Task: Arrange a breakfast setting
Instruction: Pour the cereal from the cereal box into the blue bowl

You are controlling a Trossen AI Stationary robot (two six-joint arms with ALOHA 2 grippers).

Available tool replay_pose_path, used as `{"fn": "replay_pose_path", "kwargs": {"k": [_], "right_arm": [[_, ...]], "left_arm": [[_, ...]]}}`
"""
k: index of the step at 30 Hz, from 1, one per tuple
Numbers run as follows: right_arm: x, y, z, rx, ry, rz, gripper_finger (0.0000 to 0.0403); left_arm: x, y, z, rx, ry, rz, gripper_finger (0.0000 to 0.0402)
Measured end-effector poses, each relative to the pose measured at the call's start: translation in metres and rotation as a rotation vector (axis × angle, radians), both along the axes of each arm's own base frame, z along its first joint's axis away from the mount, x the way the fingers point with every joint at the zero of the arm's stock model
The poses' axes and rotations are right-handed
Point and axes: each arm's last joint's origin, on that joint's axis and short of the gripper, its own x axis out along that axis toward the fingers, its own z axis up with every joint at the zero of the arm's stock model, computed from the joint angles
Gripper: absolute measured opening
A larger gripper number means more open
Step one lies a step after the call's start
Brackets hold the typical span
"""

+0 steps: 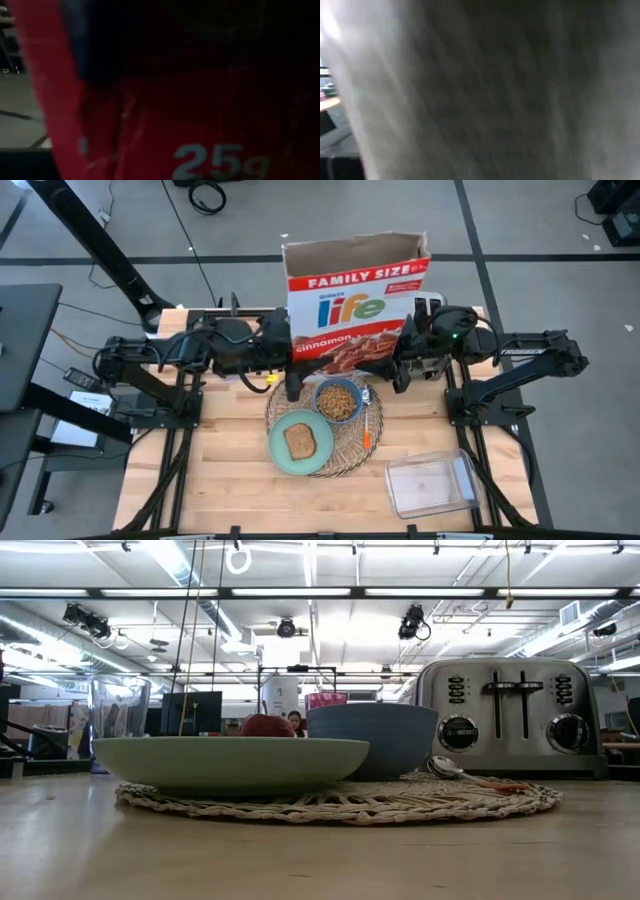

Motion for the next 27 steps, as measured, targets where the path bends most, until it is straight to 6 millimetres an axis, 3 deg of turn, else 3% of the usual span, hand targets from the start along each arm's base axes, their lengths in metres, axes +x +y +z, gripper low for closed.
{"fn": "replay_pose_path", "kwargs": {"k": [2, 8, 15, 19, 22, 27], "right_arm": [[-0.001, 0.002, 0.001, -0.023, -0.009, -0.006, 0.0281], [-0.018, 0.006, 0.013, -0.079, -0.070, 0.000, 0.0326], [-0.052, 0.010, 0.031, -0.064, -0.157, -0.035, 0.0344], [-0.061, 0.017, 0.036, -0.037, -0.180, -0.088, 0.0339], [-0.057, 0.026, 0.034, -0.014, -0.175, -0.151, 0.0334], [-0.040, 0.045, 0.029, 0.012, -0.172, -0.314, 0.0328]], "left_arm": [[-0.001, 0.000, -0.001, 0.002, 0.019, -0.006, 0.0216], [-0.017, -0.002, -0.002, 0.034, 0.108, -0.038, 0.0215], [-0.063, -0.010, -0.002, 0.061, 0.273, -0.142, 0.0217], [-0.090, -0.019, -0.004, 0.059, 0.299, -0.228, 0.0215], [-0.113, -0.023, -0.021, 0.042, 0.299, -0.280, 0.0215], [-0.147, -0.025, -0.064, 0.015, 0.246, -0.425, 0.0215]]}}
